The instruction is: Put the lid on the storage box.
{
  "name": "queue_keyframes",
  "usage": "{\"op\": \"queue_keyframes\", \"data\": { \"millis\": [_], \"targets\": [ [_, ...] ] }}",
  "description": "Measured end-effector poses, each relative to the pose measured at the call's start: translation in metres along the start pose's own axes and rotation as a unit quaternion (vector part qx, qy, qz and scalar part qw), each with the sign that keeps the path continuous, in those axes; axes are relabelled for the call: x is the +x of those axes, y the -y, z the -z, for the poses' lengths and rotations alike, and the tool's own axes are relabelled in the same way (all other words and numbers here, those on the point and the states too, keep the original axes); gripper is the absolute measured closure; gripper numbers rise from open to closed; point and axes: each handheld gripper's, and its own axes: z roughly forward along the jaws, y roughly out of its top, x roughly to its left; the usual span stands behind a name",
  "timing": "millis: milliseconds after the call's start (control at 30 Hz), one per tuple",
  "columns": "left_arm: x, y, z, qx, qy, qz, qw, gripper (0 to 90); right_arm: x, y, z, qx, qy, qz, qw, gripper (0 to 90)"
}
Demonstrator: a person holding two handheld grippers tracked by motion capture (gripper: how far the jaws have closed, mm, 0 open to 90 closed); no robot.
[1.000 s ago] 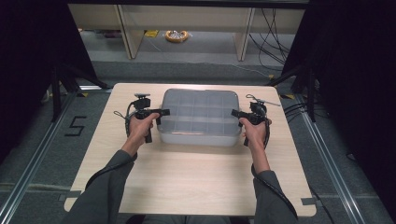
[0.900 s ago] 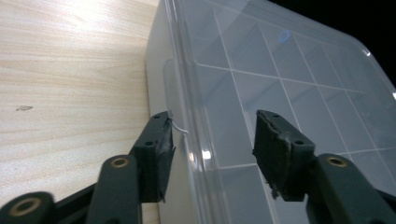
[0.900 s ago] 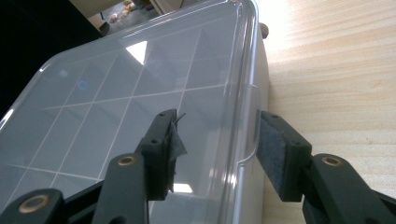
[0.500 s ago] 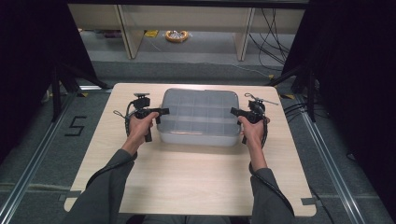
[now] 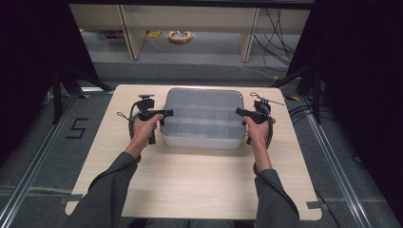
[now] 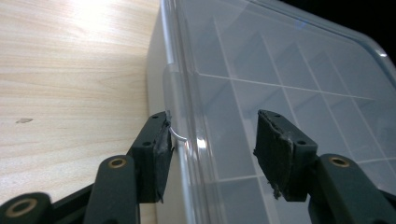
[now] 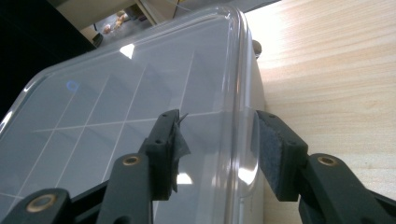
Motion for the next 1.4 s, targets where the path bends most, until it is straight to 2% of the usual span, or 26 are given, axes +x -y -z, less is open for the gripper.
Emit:
{"op": "queue_keyframes", "data": {
  "millis": [100, 167, 233, 300, 333, 367, 400, 433, 500, 600, 633, 667, 700, 733, 767, 800, 867, 900, 967, 1033, 1067, 1100, 1133, 1267, 1367, 1400],
  "targets": [
    [0.003, 0.000, -0.001, 0.001, 0.007, 0.003, 1.0000, 45.9, 0.004, 0.001, 0.000, 0.006, 0.004, -0.022, 0.9997, 53.9],
    [0.004, 0.001, -0.001, 0.003, 0.009, 0.006, 0.9999, 46.7, -0.002, 0.002, -0.002, 0.007, 0.000, -0.006, 1.0000, 53.9],
    [0.004, 0.001, 0.000, 0.006, 0.011, 0.003, 0.9999, 46.7, 0.001, 0.003, -0.001, 0.009, 0.003, -0.017, 0.9998, 53.5],
    [0.005, 0.001, 0.000, 0.008, 0.016, 0.014, 0.9997, 46.4, -0.002, 0.004, -0.001, 0.004, 0.001, -0.007, 1.0000, 53.5],
    [0.005, 0.001, 0.000, 0.008, 0.019, 0.018, 0.9996, 45.3, 0.003, 0.005, 0.002, 0.015, 0.000, -0.040, 0.9991, 53.1],
    [0.004, 0.001, 0.000, 0.005, 0.021, 0.019, 0.9996, 43.7, 0.001, 0.005, 0.000, 0.006, -0.002, -0.030, 0.9995, 52.4],
    [0.003, 0.001, 0.001, 0.002, 0.023, 0.022, 0.9995, 41.5, 0.005, 0.006, 0.001, 0.013, -0.004, -0.053, 0.9985, 49.2],
    [0.004, 0.001, 0.003, -0.001, 0.024, 0.014, 0.9996, 38.3, 0.002, 0.005, 0.002, 0.009, 0.003, -0.030, 0.9995, 44.7],
    [0.004, -0.001, 0.011, -0.007, 0.015, 0.011, 0.9998, 29.7, 0.002, 0.002, 0.012, 0.004, 0.009, -0.032, 0.9994, 36.4],
    [0.005, -0.001, 0.028, -0.011, 0.024, 0.000, 0.9997, 30.1, 0.000, -0.002, 0.023, -0.008, -0.004, -0.024, 0.9997, 35.3],
    [0.005, 0.001, 0.035, -0.007, 0.029, -0.006, 0.9995, 29.8, -0.001, -0.003, 0.029, -0.013, -0.010, -0.006, 0.9998, 34.5],
    [0.005, 0.004, 0.041, -0.010, 0.036, -0.011, 0.9992, 29.3, -0.005, -0.004, 0.035, -0.021, -0.016, 0.025, 0.9994, 33.8],
    [0.004, 0.007, 0.047, -0.008, 0.041, -0.017, 0.9990, 29.4, -0.004, -0.004, 0.042, -0.024, -0.016, 0.031, 0.9991, 33.3],
    [0.004, 0.011, 0.053, -0.004, 0.050, -0.023, 0.9985, 29.0, 0.005, 0.000, 0.060, -0.009, -0.029, -0.016, 0.9994, 33.2],
    [0.003, 0.015, 0.060, -0.002, 0.059, -0.027, 0.9979, 29.0, 0.005, 0.000, 0.060, -0.009, -0.029, -0.016, 0.9994, 33.2],
    [0.002, 0.020, 0.066, -0.001, 0.065, -0.032, 0.9974, 28.3, 0.001, 0.001, 0.064, -0.019, -0.032, 0.019, 0.9991, 33.1],
    [0.000, 0.031, 0.079, 0.002, 0.076, -0.042, 0.9962, 27.1, 0.001, 0.005, 0.077, -0.021, -0.043, 0.029, 0.9984, 32.8],
    [-0.001, 0.037, 0.085, 0.005, 0.084, -0.046, 0.9954, 26.5, -0.002, 0.008, 0.081, -0.026, -0.049, 0.055, 0.9969, 32.7],
    [-0.003, 0.050, 0.095, 0.011, 0.096, -0.056, 0.9937, 26.1, -0.002, 0.014, 0.090, -0.023, -0.056, 0.063, 0.9962, 32.1],
    [-0.006, 0.063, 0.103, 0.017, 0.105, -0.069, 0.9920, 25.7, 0.003, 0.023, 0.098, -0.012, -0.065, 0.050, 0.9966, 31.9],
    [-0.007, 0.069, 0.107, 0.020, 0.109, -0.075, 0.9910, 25.5, 0.002, 0.026, 0.101, -0.016, -0.067, 0.066, 0.9954, 31.7],
    [-0.009, 0.074, 0.110, 0.020, 0.115, -0.078, 0.9902, 25.2, 0.005, 0.029, 0.104, -0.014, -0.069, 0.065, 0.9954, 31.4],
    [-0.010, 0.079, 0.113, 0.023, 0.117, -0.081, 0.9896, 24.9, 0.003, 0.031, 0.106, -0.017, -0.073, 0.082, 0.9938, 31.1],
    [-0.014, 0.095, 0.121, 0.026, 0.120, -0.098, 0.9876, 24.5, 0.010, 0.043, 0.115, -0.009, -0.081, 0.077, 0.9937, 29.9],
    [-0.016, 0.106, 0.125, 0.024, 0.124, -0.104, 0.9865, 24.4, 0.010, 0.051, 0.118, -0.007, -0.085, 0.094, 0.9919, 29.9],
    [-0.017, 0.109, 0.126, 0.025, 0.121, -0.112, 0.9860, 24.2, 0.013, 0.054, 0.121, 0.001, -0.089, 0.078, 0.9930, 29.9]
  ]
}}
